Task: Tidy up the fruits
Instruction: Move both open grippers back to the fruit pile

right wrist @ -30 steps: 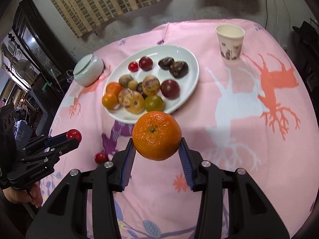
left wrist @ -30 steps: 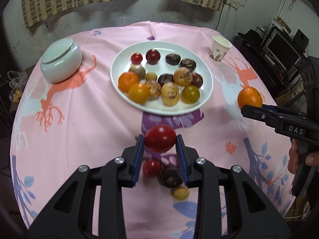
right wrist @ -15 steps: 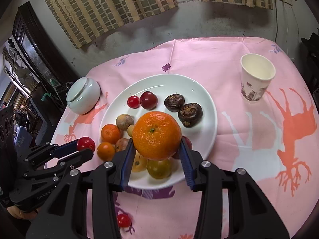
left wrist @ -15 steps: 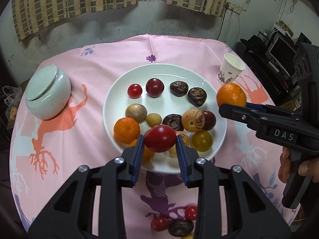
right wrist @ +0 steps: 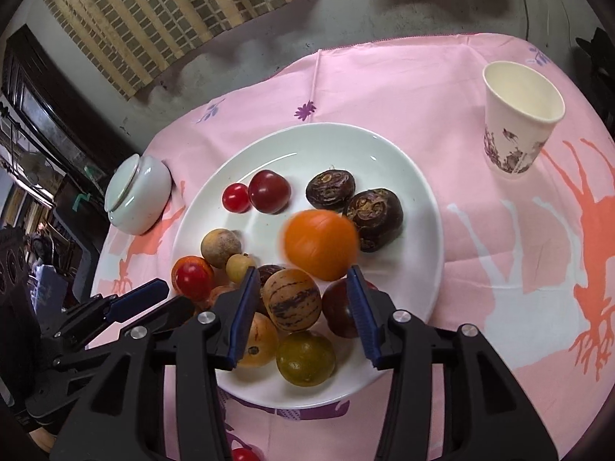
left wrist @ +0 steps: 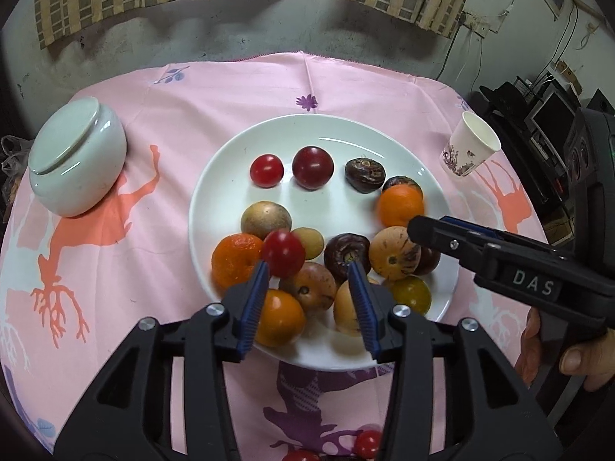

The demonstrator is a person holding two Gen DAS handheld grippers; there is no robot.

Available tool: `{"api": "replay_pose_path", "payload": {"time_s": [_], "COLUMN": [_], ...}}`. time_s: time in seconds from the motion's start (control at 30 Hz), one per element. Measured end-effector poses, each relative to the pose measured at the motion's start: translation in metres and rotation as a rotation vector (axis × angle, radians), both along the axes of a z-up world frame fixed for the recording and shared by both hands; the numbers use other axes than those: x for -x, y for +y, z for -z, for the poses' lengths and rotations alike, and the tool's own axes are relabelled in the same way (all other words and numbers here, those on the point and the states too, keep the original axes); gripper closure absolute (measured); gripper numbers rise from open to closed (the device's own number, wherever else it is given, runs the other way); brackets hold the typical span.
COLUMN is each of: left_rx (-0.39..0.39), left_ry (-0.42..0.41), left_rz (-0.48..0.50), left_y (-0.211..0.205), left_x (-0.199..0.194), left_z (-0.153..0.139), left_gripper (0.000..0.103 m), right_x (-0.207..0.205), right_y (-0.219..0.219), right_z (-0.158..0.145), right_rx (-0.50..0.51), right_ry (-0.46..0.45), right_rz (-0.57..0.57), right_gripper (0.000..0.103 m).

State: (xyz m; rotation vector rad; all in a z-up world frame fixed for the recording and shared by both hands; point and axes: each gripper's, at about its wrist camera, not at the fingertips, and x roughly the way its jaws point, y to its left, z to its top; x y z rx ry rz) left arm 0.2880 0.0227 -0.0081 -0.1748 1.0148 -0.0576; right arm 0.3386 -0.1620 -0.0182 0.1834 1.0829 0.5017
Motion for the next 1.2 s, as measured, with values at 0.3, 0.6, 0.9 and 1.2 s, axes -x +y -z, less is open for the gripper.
{"api": "replay_pose_path", "payload": {"time_s": [0.3, 0.6, 0.9, 1.2], "left_rx": [-0.001, 0.013, 0.007, -0.025], "left_ry": [0.007, 0.122, 0.189, 0.169], "left_rz": [-0.025, -0.046, -0.038, -0.057], "left_y": [0.005, -0.003, -0.023, -0.017], "left_x": [0.065, 0.158, 0.209, 0.229], "left_z": [-0.014, 0.014, 0.028, 0.022], "left_gripper": [0.052, 0.044, 0.043, 0.024], "right_x": [0.061, 0.156, 0.219, 0.247], "right_y": [-0.036, -0.073, -0.065, -0.023], "right_z": [-0.004, 0.021, 0.021, 0.020], "right_rx": [0.019, 0.082, 0.076, 0.145], "right_ry": [0.012, 0.126, 0.157, 0.086], "right_rz": [-0.012, -0.033, -0.105, -0.268], "right_gripper": [0.046, 0.046, 0.045, 0.045]}}
